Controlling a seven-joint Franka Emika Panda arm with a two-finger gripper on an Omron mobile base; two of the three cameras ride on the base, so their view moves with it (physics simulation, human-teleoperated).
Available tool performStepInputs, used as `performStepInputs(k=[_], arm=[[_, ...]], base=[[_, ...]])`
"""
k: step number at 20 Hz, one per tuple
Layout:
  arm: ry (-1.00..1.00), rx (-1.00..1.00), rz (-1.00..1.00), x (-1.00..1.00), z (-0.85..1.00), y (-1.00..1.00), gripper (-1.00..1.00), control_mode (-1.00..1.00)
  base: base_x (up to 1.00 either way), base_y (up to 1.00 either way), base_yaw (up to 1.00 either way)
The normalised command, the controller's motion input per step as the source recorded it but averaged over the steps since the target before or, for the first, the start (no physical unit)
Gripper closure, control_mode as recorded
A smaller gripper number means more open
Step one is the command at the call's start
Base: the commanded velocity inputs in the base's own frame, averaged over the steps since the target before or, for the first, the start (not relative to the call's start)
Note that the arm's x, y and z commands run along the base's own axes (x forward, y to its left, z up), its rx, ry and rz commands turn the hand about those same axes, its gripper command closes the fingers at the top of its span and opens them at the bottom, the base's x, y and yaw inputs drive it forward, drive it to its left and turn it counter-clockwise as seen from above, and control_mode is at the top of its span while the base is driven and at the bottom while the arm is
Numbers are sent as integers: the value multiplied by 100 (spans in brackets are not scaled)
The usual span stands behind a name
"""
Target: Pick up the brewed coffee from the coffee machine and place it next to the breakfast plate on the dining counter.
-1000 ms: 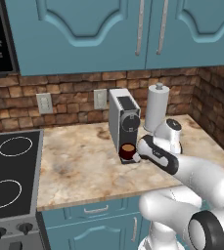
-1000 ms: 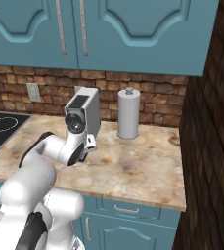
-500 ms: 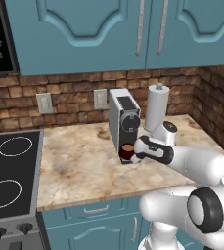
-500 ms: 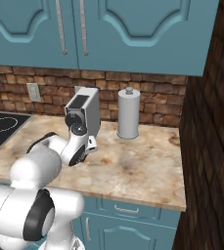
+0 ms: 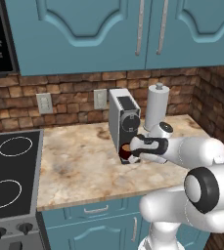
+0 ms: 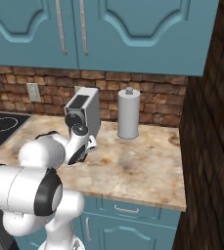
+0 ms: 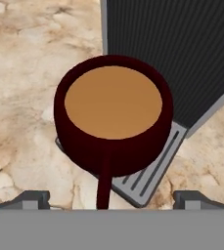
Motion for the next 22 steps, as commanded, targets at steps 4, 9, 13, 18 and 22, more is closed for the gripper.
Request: performStepInputs(k=[4, 9, 13, 18, 22], arm=[[-2, 0, 0, 17, 0, 0, -100, -100], [-2, 0, 0, 17, 0, 0, -100, -100], [0, 0, 1, 15, -8, 0, 100, -100], [0, 0, 3, 9, -19, 0, 100, -100], [2, 0, 3, 0, -19, 0, 100, -100]], base=[[0, 0, 0], [0, 0, 0], [0, 0, 0], [0, 0, 0], [0, 0, 0]])
